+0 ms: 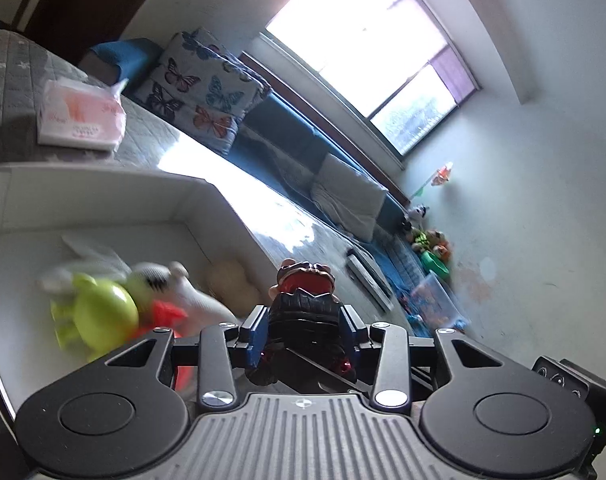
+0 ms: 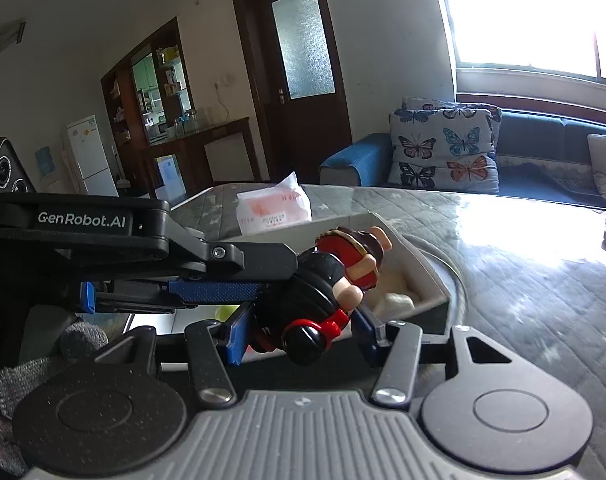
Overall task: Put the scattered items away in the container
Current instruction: 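Carry the black-red figure into the box and open the left gripper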
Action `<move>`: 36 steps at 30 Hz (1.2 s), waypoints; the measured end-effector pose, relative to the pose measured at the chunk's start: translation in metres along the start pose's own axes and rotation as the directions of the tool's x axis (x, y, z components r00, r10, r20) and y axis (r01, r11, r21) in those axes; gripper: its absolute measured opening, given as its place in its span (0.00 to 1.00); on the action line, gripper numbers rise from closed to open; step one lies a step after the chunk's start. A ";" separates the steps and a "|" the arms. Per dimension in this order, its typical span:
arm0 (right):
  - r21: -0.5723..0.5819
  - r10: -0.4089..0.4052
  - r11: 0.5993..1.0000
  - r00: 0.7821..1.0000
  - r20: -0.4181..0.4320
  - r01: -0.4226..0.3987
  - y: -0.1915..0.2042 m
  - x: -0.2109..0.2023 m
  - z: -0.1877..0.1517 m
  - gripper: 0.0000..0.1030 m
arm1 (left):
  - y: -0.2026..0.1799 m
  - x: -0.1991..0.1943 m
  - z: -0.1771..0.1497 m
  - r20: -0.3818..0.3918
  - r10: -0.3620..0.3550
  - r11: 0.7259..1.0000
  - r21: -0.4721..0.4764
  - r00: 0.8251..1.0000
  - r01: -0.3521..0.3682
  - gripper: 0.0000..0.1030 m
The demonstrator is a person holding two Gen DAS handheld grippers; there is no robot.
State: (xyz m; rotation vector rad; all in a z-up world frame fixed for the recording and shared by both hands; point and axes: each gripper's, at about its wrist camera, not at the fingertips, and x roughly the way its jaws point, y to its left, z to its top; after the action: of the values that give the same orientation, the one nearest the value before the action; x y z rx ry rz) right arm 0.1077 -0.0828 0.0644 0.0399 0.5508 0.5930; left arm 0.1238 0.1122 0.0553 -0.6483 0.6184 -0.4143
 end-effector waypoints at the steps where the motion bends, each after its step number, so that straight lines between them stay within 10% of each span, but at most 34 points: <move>1: 0.005 0.001 1.000 1.000 -0.002 -0.001 0.000 0.007 0.003 0.52 | 0.004 0.003 0.005 -0.001 0.007 1.000 -0.006 1.000 -0.007 0.40; 36: -0.050 -0.059 0.997 0.997 -0.049 0.057 0.001 0.057 -0.007 0.65 | 0.041 0.034 0.017 -0.047 0.098 0.995 -0.013 0.994 -0.099 0.40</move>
State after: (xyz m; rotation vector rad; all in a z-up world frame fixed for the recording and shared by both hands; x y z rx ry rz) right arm 0.1428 -0.0516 0.0314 -0.0368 0.5846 0.5517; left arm 0.1674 0.1308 0.0256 -0.6213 0.6955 -0.3336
